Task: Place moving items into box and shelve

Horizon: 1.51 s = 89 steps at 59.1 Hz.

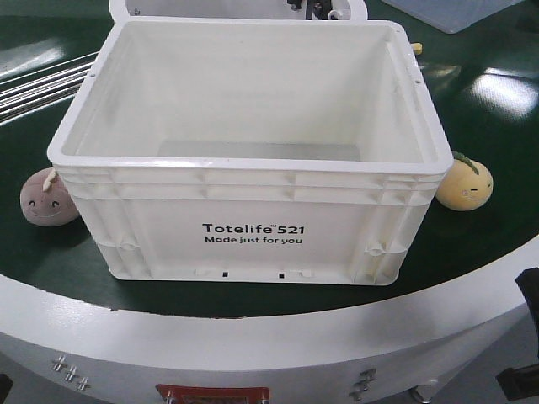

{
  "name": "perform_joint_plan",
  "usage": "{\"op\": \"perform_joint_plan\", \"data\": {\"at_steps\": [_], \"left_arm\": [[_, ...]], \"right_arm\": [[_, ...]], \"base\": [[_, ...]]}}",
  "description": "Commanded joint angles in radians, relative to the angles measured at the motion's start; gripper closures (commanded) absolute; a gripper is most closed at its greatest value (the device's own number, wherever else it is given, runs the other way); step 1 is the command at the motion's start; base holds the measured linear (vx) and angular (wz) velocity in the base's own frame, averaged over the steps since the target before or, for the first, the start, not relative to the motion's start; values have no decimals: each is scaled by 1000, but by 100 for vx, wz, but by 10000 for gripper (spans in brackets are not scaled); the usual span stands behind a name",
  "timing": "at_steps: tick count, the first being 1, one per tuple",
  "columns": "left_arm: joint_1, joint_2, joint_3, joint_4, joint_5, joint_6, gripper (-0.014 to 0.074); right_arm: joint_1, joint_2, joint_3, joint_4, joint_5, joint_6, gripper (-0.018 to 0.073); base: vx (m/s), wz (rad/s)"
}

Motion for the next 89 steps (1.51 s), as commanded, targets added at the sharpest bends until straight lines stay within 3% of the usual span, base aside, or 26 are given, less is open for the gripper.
{"op": "perform_joint_plan", "data": {"at_steps": [1,10,23,30,44,54,69,78,89], "left_arm": [[-3,-14,25,1,-102,-8,619],[-3,-14,8,8,-118,-8,619],[-3,11,-109,81,-54,-8,619],[-3,115,-213,81,10,-8,619],[-3,351,-379,81,-38,-8,619],[-3,397,-392,77,-85,-8,619],[-3,395,-392,77,-87,-10,603],[-3,395,-392,77,-90,-10,547],[-3,395,-392,77,-98,-10,399]], "right_arm": [[0,-10,18,-5,-128,-7,575],[0,-10,11,-4,-176,-7,575],[0,30,-123,-20,-25,-10,575],[0,125,-239,-36,38,-10,575],[0,368,-436,-60,86,-10,575],[0,439,-449,-54,26,-6,575],[0,459,-449,-28,40,6,570],[0,459,-449,-28,29,6,529],[0,459,-449,-29,21,5,365]], "base": [[0,0],[0,0],[0,0],[0,0],[0,0],[0,0],[0,0],[0,0],[0,0]]}}
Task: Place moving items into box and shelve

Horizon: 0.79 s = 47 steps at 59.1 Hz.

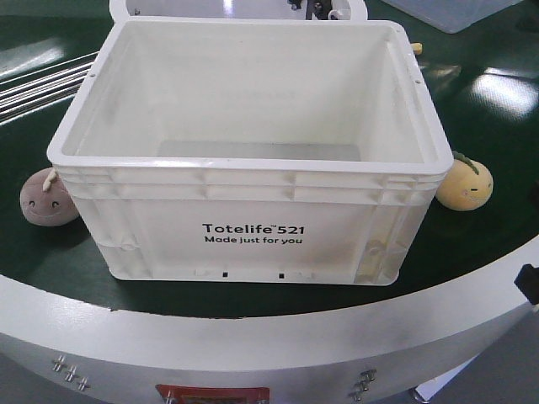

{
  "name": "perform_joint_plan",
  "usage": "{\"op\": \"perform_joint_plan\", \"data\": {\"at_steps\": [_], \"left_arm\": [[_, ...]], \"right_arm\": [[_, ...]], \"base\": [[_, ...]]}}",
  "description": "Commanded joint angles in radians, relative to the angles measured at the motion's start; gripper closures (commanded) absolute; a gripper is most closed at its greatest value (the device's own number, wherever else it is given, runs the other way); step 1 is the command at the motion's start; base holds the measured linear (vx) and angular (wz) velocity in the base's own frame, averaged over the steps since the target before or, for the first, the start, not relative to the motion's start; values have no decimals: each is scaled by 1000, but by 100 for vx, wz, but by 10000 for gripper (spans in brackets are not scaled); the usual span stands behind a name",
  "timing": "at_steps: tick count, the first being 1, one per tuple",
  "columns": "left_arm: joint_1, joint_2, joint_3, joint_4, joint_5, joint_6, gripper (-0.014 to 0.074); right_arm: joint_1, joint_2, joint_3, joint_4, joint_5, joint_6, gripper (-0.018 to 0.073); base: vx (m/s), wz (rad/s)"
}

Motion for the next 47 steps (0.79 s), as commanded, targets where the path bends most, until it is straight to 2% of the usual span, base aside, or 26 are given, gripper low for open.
{"op": "perform_joint_plan", "data": {"at_steps": [1,14,21,26,35,44,47], "left_arm": [[-3,11,-35,0,-97,-10,375],[-3,11,-35,0,-101,-10,64],[-3,11,-35,0,-105,-10,-24],[-3,11,-35,0,-125,-10,-32],[-3,11,-35,-1,-144,-14,-12],[-3,27,-35,0,-134,-110,-9],[-3,47,-37,0,-131,-115,-8]], "right_arm": [[0,9,-38,-1,-99,0,340],[0,9,-38,-2,-132,-2,27],[0,9,-38,-2,-142,-12,-91],[0,9,-38,5,-142,-9,-113],[0,9,-38,6,-145,-7,-100],[-1,15,-52,38,-180,55,-89],[-1,32,-72,36,-169,64,-87]], "base": [[0,0],[0,0],[0,0],[0,0],[0,0],[0,0],[0,0]]}}
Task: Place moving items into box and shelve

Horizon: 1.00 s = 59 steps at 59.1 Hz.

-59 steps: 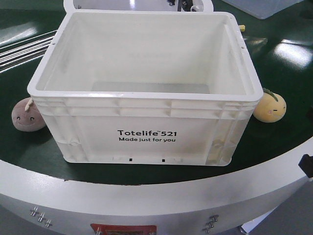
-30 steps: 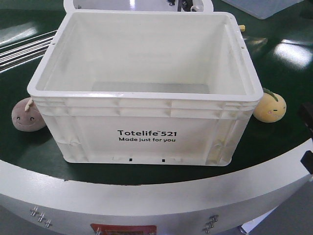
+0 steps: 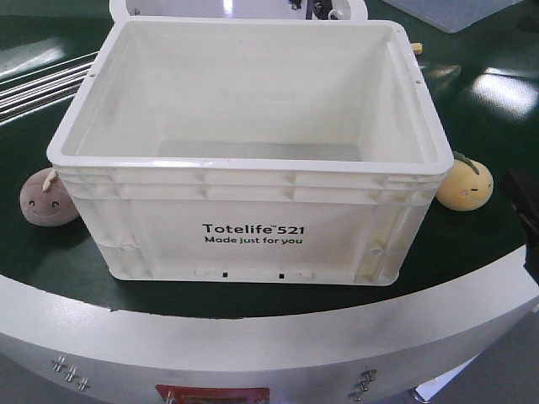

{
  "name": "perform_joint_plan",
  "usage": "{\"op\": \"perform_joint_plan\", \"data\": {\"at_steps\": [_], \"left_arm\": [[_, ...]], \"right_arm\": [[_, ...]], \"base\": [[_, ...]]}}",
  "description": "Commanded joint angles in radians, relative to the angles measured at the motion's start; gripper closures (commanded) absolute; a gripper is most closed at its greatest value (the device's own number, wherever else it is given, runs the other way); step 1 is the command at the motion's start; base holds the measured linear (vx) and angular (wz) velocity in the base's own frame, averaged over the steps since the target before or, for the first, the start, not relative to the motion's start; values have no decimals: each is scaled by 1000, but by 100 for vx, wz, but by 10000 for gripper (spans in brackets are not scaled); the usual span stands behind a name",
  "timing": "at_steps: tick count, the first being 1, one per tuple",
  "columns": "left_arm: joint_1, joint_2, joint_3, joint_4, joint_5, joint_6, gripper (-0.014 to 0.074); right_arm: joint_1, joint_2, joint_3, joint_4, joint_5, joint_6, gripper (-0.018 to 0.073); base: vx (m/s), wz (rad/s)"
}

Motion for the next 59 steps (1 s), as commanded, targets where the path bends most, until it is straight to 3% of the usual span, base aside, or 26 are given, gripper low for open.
{"op": "perform_joint_plan", "data": {"at_steps": [1,24,44,53,59], "left_arm": [[-3,44,-38,0,-81,-34,-8],[10,408,-271,64,-85,-31,1],[199,615,-440,70,-129,-33,1],[269,679,-443,70,-132,-33,1],[277,745,-443,70,-140,-33,1]], "right_arm": [[-1,33,-65,4,-91,21,-85],[-13,321,-260,-11,-77,59,-67],[-265,479,-320,-11,-92,71,-50],[-320,530,-324,-11,-91,71,-43],[-320,588,-345,-15,-89,61,-37]], "base": [[0,0],[0,0],[0,0],[0,0],[0,0]]}}
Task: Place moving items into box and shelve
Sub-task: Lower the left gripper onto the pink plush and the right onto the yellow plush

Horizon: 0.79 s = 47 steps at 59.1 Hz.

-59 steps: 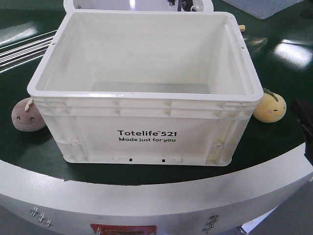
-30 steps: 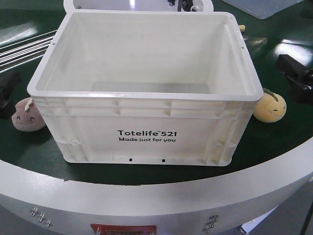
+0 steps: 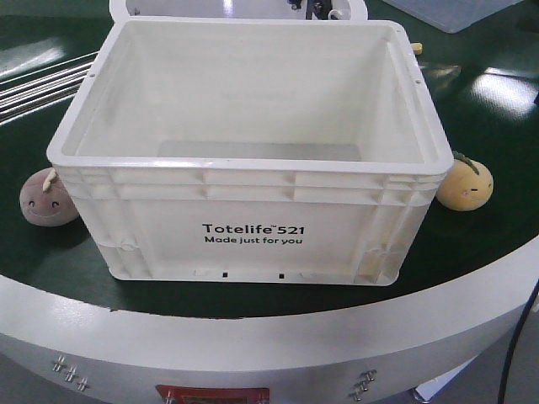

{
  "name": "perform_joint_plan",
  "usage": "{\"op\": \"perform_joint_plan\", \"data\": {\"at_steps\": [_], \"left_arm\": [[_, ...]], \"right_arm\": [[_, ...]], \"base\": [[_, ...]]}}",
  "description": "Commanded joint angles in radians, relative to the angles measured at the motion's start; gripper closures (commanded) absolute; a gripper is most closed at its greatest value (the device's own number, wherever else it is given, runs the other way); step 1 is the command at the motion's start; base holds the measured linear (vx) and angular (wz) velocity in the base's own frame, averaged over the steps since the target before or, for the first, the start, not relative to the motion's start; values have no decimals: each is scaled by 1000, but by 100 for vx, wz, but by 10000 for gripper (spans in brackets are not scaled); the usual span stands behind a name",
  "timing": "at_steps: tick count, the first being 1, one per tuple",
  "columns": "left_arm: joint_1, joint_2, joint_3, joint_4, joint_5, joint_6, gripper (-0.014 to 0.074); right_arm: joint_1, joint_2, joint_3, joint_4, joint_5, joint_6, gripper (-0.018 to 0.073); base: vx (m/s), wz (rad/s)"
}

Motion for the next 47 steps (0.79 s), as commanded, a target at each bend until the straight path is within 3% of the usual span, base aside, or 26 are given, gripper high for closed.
{"op": "perform_joint_plan", "data": {"at_steps": [1,24,47], "left_arm": [[4,33,-39,2,-93,-9,1],[4,265,-40,-1,-133,-11,1],[4,324,-40,-1,-165,-11,1]], "right_arm": [[-7,34,-56,-11,-84,-20,-36],[-7,359,-184,0,-64,-29,-34],[-4,550,-196,53,-54,-28,-34]], "base": [[0,0],[0,0],[0,0]]}}
